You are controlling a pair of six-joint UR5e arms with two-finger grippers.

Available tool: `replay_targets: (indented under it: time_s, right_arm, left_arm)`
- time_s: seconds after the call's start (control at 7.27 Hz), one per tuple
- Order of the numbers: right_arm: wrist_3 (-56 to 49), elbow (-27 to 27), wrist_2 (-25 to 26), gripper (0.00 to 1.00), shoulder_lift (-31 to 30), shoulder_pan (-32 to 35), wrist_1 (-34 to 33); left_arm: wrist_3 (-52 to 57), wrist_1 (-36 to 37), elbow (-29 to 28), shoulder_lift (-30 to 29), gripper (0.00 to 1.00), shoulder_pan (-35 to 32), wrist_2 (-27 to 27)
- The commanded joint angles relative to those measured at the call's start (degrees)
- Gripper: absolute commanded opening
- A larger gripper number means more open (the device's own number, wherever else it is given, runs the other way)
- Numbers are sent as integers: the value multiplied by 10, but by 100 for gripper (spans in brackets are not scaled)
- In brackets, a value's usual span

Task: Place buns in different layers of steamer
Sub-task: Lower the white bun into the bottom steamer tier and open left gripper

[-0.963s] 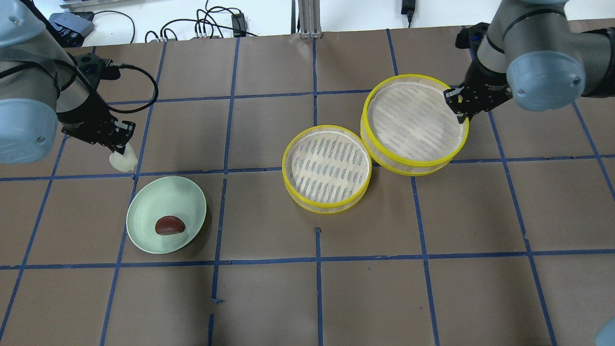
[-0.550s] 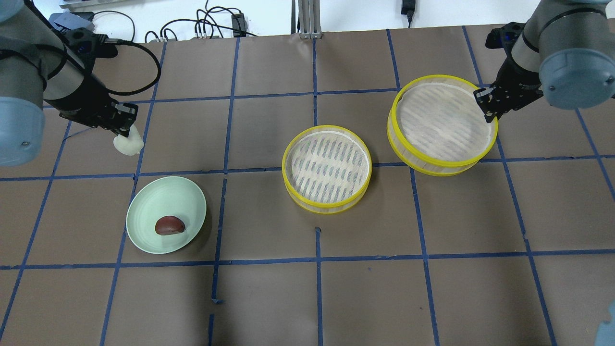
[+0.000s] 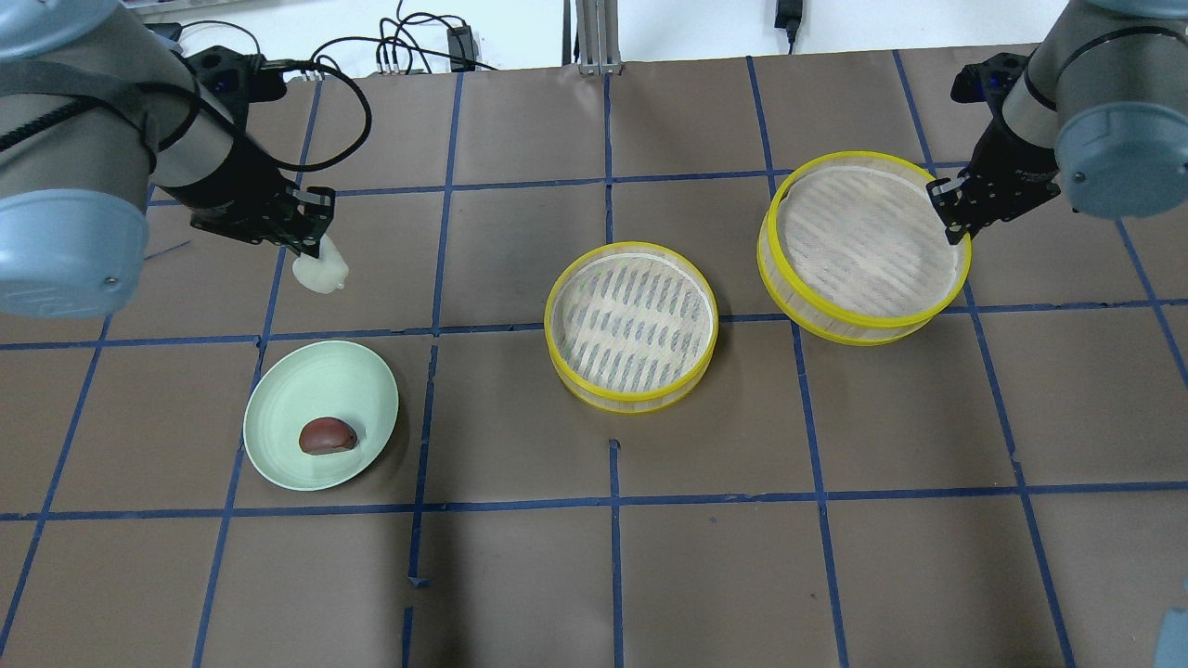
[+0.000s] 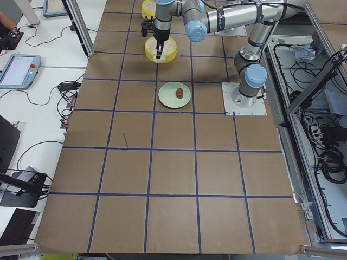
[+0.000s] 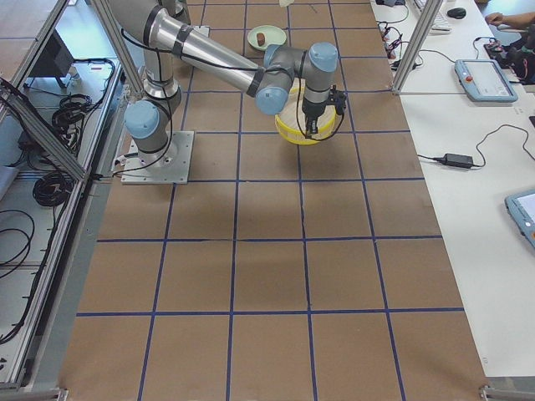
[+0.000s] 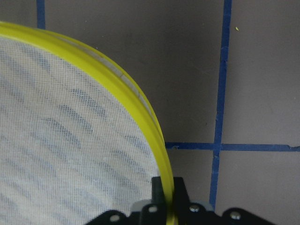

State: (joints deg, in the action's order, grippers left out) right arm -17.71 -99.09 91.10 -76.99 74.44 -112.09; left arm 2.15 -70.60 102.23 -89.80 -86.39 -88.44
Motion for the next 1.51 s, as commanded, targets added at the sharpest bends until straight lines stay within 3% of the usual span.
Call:
replay_targets:
  time_s: [0.0, 0.41, 0.69, 0.83, 0.96, 1.1, 1.38]
  right_arm:
    - [3, -1, 0, 8, -1, 0, 1]
    - [4, -1, 0, 8, -1, 0, 0]
    - [4, -1, 0, 8, -1, 0, 1]
    - [4, 0, 0, 8, -1, 0, 1]
    - [3, 0, 0, 8, -1, 0, 0]
    - [4, 0, 0, 8, -1, 0, 0]
    - [4, -1, 0, 8, -1, 0, 0]
  left_arm:
    - [-98, 86, 0, -54, 0, -70, 2]
    - [-215, 221, -2, -152, 0, -147, 3]
    - [-337, 223, -2, -168, 1, -221, 2]
    - [-347, 223, 0, -172, 2, -234, 5]
    - [-350, 220, 6, -180, 28, -241, 21]
    - [-355, 218, 8, -188, 99, -245, 22]
    - [-345, 216, 3, -186, 100, -244, 23]
